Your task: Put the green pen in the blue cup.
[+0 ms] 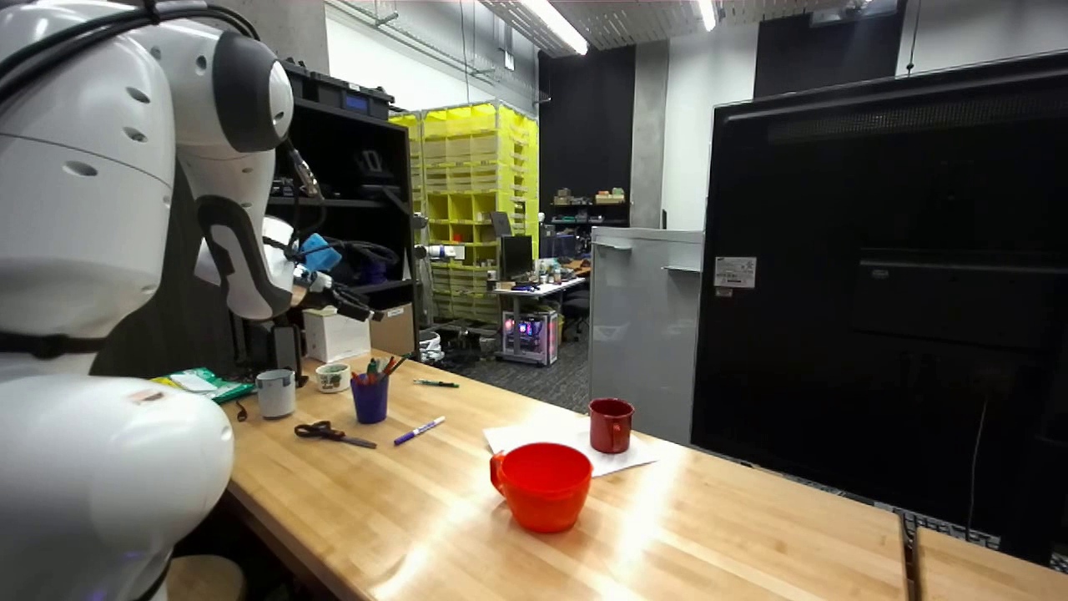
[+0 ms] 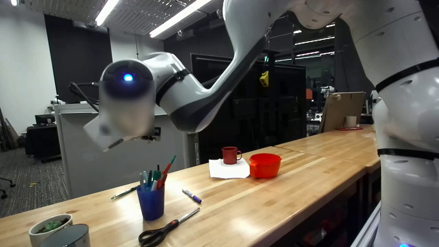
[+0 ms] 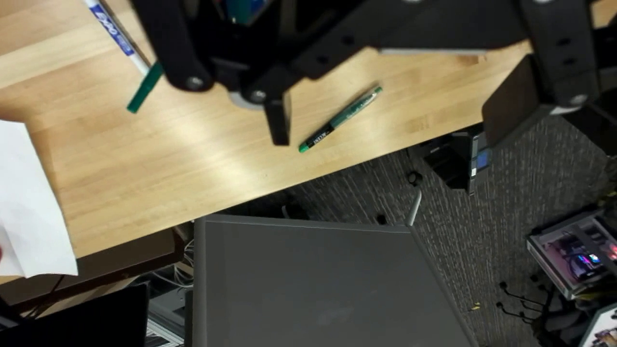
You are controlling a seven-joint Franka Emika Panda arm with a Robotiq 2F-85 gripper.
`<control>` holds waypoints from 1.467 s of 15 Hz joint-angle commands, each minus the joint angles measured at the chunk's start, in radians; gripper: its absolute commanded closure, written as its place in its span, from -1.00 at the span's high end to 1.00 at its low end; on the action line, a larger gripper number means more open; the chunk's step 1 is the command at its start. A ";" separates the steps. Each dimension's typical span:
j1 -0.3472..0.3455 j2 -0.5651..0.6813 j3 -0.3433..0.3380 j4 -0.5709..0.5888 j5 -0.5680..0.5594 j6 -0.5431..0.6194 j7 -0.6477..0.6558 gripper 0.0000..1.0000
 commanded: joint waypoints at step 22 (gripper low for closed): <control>-0.121 -0.073 -0.098 0.123 1.097 -0.127 -0.408 1.00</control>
